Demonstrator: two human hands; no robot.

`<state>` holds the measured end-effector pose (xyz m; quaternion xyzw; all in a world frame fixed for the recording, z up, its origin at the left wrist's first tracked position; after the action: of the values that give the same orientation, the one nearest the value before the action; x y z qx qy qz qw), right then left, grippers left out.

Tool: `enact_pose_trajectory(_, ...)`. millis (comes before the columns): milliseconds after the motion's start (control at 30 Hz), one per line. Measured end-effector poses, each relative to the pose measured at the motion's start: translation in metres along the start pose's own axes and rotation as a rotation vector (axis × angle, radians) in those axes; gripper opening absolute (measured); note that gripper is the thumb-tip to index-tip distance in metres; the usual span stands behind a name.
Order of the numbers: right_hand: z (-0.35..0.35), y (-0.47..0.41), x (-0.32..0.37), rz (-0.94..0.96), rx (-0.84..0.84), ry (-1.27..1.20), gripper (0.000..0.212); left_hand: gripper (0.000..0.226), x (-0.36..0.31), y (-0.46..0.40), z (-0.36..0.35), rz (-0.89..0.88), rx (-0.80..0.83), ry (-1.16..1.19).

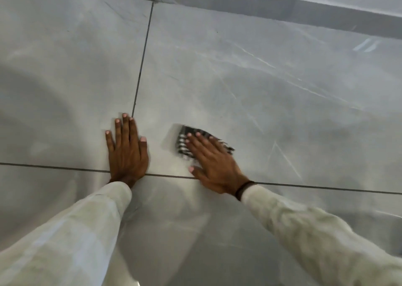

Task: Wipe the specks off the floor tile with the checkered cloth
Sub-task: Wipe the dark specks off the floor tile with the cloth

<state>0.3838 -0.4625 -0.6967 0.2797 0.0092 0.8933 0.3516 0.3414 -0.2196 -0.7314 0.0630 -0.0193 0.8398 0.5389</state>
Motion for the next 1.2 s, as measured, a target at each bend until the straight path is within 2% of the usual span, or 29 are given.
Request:
enact_pose_trajectory(67, 0.02, 0.008, -0.038, -0.087, -0.04, 0.008, 0.071, 0.07, -0.001, 0.001, 0.0, 0.001, -0.002, 0.008)
enact_pose_trajectory(133, 0.045, -0.012, -0.069, -0.253, -0.112, 0.012, 0.071, 0.069, -0.001, 0.001, 0.002, 0.007, -0.014, -0.01)
enact_pose_trajectory(233, 0.049, -0.057, -0.057, -0.391, -0.21, -0.013, 0.073, 0.068, -0.003, 0.002, 0.004, 0.014, -0.029, -0.032)
enact_pose_trajectory(333, 0.02, -0.055, -0.009, -0.182, -0.125, 0.028, 0.07, 0.068, -0.002, 0.002, 0.007, 0.014, -0.016, -0.023)
enact_pose_trajectory(433, 0.016, -0.013, -0.018, -0.046, -0.081, 0.027, 0.065, 0.069, -0.003, 0.002, 0.009, 0.015, -0.012, -0.032)
enact_pose_trajectory(567, 0.053, -0.027, -0.07, -0.274, -0.192, 0.006, 0.064, 0.069, -0.003, 0.002, 0.01, 0.018, -0.022, -0.03)
enact_pose_trajectory(667, 0.06, -0.078, -0.06, -0.415, -0.278, -0.047, 0.066, 0.07, -0.004, 0.002, 0.01, 0.025, -0.028, -0.029)
enact_pose_trajectory(733, 0.042, -0.095, -0.023, -0.327, -0.225, -0.032, 0.067, 0.071, -0.003, 0.002, 0.009, 0.029, -0.03, -0.029)
enact_pose_trajectory(800, 0.016, -0.078, 0.011, -0.146, -0.139, 0.008, 0.066, 0.071, -0.003, 0.002, 0.008, 0.023, -0.028, -0.038)
enact_pose_trajectory(867, 0.011, -0.047, 0.009, -0.051, -0.136, 0.021, 0.061, 0.072, -0.002, 0.001, 0.008, 0.023, -0.025, -0.039)
enact_pose_trajectory(933, 0.024, -0.027, -0.02, -0.07, -0.161, 0.036, 0.058, 0.071, -0.002, 0.002, 0.006, 0.023, -0.021, -0.032)
enact_pose_trajectory(1033, 0.051, -0.044, -0.059, -0.214, -0.215, 0.04, 0.059, 0.071, -0.002, 0.001, 0.006, 0.029, -0.031, -0.041)
enact_pose_trajectory(1133, 0.053, -0.086, -0.045, -0.321, -0.294, -0.003, 0.061, 0.071, -0.002, 0.001, 0.005, 0.032, -0.035, -0.048)
enact_pose_trajectory(1200, 0.04, -0.093, -0.02, -0.233, -0.263, 0.003, 0.06, 0.072, -0.002, 0.0, 0.005, 0.033, -0.027, -0.045)
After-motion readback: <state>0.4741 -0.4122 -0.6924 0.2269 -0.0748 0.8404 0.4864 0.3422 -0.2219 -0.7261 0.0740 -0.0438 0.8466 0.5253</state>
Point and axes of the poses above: each hand's wrist, its own y-axis away from the middle knuckle, its own z-axis out of the back of the hand, x = y × z, the point moved 7 cm from there along -y, towards the middle knuckle, and after that the axes turned 15 degrees about -y, right-handed, at the moved point
